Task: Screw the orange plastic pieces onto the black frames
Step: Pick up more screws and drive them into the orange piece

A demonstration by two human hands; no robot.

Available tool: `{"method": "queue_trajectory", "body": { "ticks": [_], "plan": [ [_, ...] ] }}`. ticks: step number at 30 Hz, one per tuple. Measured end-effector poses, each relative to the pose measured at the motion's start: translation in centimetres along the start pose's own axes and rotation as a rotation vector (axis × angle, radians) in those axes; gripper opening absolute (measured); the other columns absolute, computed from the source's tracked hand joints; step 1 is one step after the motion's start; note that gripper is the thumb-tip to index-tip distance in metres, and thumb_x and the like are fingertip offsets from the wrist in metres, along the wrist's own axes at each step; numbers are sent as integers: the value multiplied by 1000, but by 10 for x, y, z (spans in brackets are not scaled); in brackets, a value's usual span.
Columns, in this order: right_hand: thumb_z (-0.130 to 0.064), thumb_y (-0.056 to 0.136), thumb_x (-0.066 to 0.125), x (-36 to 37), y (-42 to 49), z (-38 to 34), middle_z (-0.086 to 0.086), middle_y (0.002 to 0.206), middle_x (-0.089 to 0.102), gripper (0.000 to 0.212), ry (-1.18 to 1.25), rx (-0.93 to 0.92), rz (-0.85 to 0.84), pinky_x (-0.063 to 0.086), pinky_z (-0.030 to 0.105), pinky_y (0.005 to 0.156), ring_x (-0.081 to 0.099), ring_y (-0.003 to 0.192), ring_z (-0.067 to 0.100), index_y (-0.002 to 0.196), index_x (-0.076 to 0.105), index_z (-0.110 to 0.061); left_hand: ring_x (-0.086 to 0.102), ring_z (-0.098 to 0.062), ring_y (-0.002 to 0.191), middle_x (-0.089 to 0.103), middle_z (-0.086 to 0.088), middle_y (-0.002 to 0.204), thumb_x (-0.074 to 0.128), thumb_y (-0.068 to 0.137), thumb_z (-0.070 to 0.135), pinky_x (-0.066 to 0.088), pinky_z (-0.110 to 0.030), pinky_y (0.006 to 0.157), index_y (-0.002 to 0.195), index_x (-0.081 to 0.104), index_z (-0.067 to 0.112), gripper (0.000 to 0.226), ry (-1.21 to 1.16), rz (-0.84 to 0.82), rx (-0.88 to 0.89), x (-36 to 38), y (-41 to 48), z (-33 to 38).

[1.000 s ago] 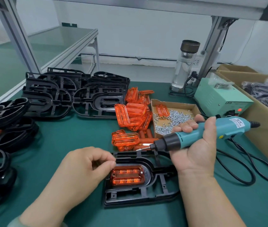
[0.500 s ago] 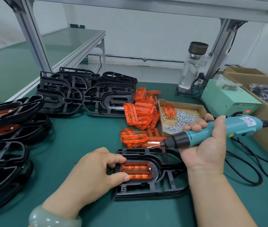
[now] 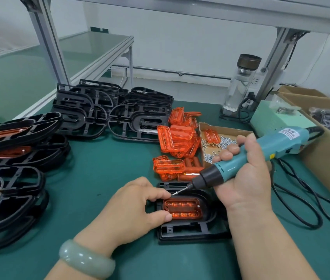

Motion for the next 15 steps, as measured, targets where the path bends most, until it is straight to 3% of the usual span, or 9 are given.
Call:
{"method": "queue_trajectory", "body": {
  "ticks": [15],
  "plan": [
    [-14, 95, 57, 25, -12, 6, -4, 57, 50, 18, -312, -159, -195, 43, 22, 47, 47, 45, 10, 79, 53, -19, 49, 0, 89, 49, 17, 91, 75, 71, 49, 43, -24, 85, 107, 65, 48, 38, -11, 10, 7, 0, 1, 1]
  ]
}}
Point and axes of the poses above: each hand's wrist, its own y-axis towards the middle knuckle, its own x-axis out of the palm, z = x × y, the point moved 5 cm from there along y, towards the middle knuckle
